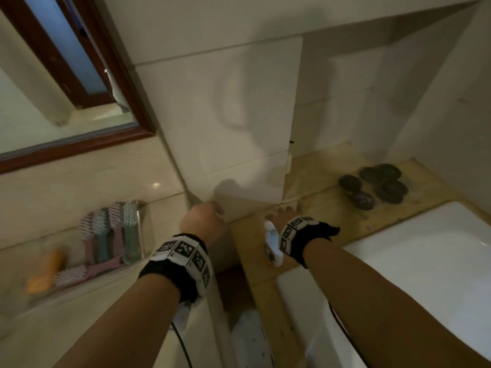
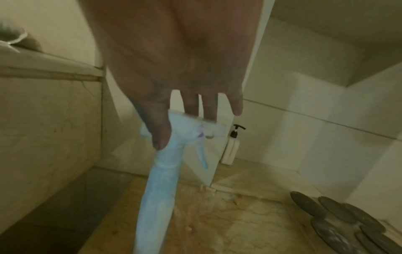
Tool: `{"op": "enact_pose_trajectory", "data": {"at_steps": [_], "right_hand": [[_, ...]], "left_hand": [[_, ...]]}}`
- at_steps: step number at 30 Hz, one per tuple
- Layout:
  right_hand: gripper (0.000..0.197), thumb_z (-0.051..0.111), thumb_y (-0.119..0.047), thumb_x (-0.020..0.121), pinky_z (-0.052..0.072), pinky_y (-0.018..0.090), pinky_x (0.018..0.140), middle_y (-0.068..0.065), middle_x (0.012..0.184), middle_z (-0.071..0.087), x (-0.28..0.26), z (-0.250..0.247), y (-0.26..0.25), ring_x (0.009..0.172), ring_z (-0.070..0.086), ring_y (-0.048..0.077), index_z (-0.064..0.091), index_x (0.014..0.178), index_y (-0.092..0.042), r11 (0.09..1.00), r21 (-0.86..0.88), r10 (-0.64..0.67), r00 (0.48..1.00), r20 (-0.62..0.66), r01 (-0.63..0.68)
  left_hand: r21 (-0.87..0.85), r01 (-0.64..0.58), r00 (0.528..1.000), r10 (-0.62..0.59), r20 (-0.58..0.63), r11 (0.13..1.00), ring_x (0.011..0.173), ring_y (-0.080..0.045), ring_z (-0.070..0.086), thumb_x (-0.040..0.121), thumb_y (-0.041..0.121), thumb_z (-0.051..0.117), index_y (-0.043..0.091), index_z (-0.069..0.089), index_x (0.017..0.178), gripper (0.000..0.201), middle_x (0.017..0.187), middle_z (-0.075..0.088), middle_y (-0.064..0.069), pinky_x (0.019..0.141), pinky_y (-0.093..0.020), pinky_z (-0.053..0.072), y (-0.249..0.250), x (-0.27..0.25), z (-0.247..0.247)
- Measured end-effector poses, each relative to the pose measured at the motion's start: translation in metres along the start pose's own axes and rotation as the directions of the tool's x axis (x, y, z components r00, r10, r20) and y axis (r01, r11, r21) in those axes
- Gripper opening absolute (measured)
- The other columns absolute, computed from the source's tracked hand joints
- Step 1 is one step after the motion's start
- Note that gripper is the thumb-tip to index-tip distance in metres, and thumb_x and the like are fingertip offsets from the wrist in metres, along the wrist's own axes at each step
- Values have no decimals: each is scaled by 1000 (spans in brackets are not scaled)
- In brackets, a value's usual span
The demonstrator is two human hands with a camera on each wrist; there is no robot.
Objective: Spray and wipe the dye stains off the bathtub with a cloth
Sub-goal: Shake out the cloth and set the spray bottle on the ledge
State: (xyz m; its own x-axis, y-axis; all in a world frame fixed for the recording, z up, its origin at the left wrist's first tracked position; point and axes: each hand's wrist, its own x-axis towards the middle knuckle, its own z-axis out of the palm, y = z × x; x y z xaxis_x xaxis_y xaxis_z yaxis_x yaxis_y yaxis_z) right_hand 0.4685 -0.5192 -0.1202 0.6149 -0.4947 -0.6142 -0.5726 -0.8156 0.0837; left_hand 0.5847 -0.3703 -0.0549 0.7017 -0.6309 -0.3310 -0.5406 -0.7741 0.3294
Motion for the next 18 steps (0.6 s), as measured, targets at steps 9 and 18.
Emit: {"op": "enact_pose_trajectory", "data": {"at_steps": [9,18], "right_hand": [[38,50,-20,93,35,35,86,-3,69,23,-8,22,-2,91,46,22,26,64,-26,989,148,13,998,-63,-3],[36,58,-31,87,42,30,82,4,119,56,-94,3,2,108,55,24,53,121,-20,958,288,57,973,-222,9]], "left_hand": [[-16,-27,1000,27,15,1000,109,-22,56,88,16,46,25,57,118,33,120,59,-4,90,-30,46,-4,2,-2],[-161,-253,953,275,129,954,96,-21,57,87,9,56,17,57,116,30,108,59,-6,87,-31,48,15,-23,15]]}}
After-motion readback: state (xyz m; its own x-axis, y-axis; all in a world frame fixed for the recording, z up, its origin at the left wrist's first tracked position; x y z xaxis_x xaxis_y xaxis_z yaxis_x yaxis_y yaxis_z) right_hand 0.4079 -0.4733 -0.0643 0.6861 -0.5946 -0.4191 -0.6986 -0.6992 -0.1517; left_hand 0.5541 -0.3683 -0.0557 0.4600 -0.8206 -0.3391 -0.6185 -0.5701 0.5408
